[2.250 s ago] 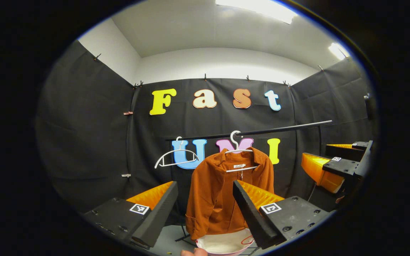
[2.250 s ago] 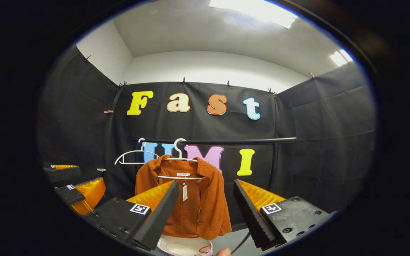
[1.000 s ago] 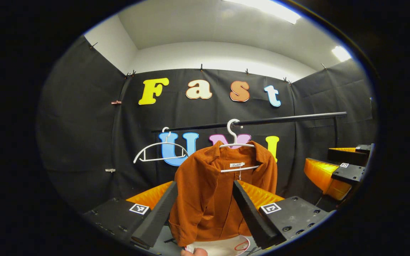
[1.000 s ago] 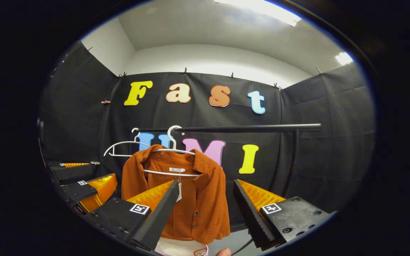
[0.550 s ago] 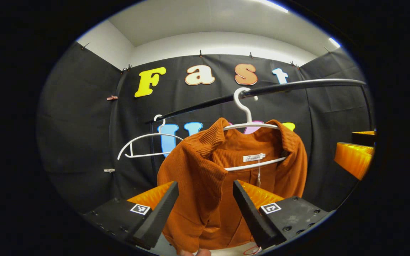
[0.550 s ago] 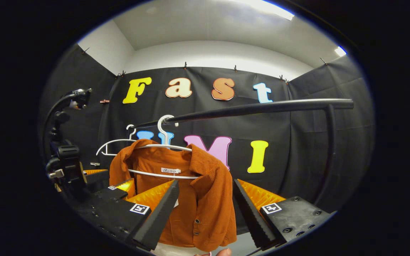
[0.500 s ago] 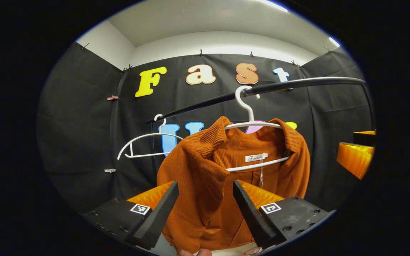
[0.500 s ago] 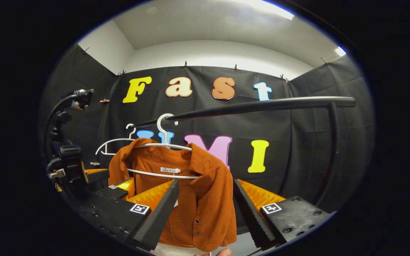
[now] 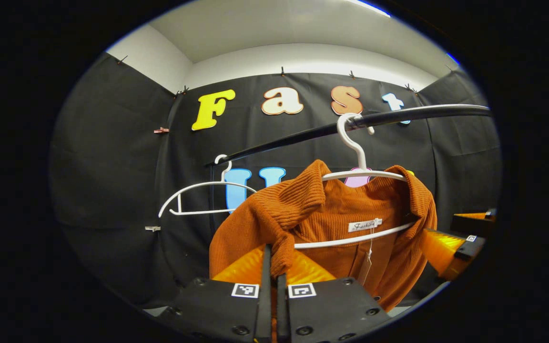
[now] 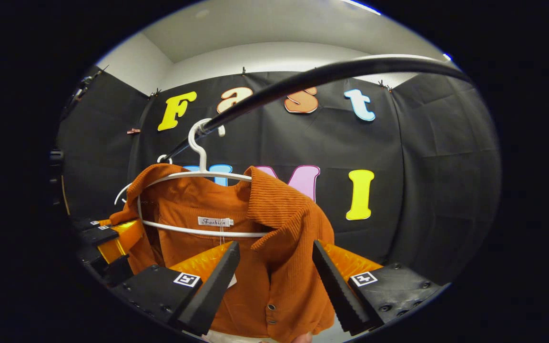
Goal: Grasp the clothes on the hanger with both hands and then place them into the laundry hamper below.
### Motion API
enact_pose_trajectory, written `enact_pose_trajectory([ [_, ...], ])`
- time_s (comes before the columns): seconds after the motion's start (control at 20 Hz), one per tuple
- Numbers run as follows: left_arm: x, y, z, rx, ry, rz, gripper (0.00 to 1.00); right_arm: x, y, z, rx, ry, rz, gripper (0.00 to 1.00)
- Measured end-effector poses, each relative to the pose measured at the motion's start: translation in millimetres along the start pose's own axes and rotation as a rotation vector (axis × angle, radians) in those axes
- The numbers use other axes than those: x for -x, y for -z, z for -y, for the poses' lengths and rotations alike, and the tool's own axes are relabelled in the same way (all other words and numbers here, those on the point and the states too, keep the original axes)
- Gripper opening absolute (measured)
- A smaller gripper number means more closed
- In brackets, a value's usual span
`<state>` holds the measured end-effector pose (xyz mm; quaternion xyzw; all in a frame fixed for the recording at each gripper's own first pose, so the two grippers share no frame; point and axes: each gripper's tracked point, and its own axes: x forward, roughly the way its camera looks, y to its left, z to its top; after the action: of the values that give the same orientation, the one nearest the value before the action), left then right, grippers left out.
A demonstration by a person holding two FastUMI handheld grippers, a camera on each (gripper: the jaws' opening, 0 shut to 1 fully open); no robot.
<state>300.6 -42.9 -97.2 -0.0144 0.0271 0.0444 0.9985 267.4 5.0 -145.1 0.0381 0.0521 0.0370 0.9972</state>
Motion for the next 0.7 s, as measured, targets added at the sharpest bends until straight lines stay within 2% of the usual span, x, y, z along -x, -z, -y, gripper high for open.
enact_pose_trajectory([
  [0.1,-4.0,7.2,5.3,0.004,0.028,-0.029,0.06,-16.3,2.7,-0.4,-0.012,0.015,0.008,0.98],
  [0.35,-6.3,12.1,-1.5,-0.008,0.015,-0.048,0.05,-54.3,14.0,-1.0,-0.074,0.035,0.021,0.99],
  [0.4,-6.6,13.9,-2.7,-0.013,0.013,-0.051,0.05,-56.5,14.1,0.1,-0.094,0.027,0.022,0.95],
  [0.5,-7.4,13.8,-5.6,-0.016,0.011,-0.052,0.05,-62.8,18.4,6.0,-0.113,0.035,0.017,0.84],
  [0.65,-9.1,15.2,-4.9,-0.009,0.015,-0.056,0.05,-69.3,29.8,18.5,-0.133,0.056,-0.008,0.39],
  [0.7,-9.6,16.2,-4.7,-0.01,0.017,-0.058,0.03,-67.4,33.0,19.1,-0.158,0.039,-0.017,0.24],
])
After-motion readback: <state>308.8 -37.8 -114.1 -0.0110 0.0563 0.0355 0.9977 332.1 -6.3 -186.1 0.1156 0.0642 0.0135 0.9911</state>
